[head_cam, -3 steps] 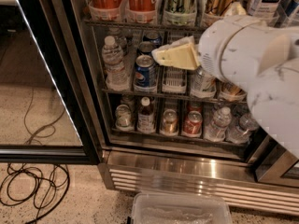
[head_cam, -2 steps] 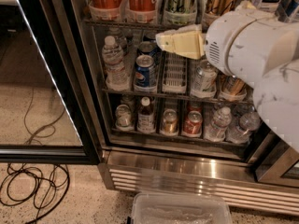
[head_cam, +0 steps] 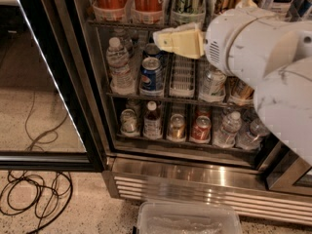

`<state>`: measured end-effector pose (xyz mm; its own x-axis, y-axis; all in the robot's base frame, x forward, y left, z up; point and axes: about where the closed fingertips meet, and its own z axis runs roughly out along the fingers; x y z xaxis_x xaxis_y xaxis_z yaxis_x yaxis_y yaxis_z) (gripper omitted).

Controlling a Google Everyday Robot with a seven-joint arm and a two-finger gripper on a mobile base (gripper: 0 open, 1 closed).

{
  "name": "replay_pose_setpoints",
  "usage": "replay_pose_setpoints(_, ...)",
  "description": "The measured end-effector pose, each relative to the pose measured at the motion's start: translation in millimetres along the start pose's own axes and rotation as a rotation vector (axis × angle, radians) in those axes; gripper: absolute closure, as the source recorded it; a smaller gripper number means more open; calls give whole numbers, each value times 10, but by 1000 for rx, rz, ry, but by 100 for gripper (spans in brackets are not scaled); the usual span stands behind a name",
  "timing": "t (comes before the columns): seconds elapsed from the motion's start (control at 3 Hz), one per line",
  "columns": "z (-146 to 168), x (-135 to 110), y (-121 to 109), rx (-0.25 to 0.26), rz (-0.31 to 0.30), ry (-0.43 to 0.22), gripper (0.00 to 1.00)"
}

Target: Pick green can from top shelf of fridge

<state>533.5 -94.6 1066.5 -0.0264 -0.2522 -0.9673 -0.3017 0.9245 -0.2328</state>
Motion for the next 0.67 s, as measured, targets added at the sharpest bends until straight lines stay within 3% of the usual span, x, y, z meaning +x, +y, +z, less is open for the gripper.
replay_pose_setpoints(0.67, -115, -270, 41, 10, 49, -91, 0)
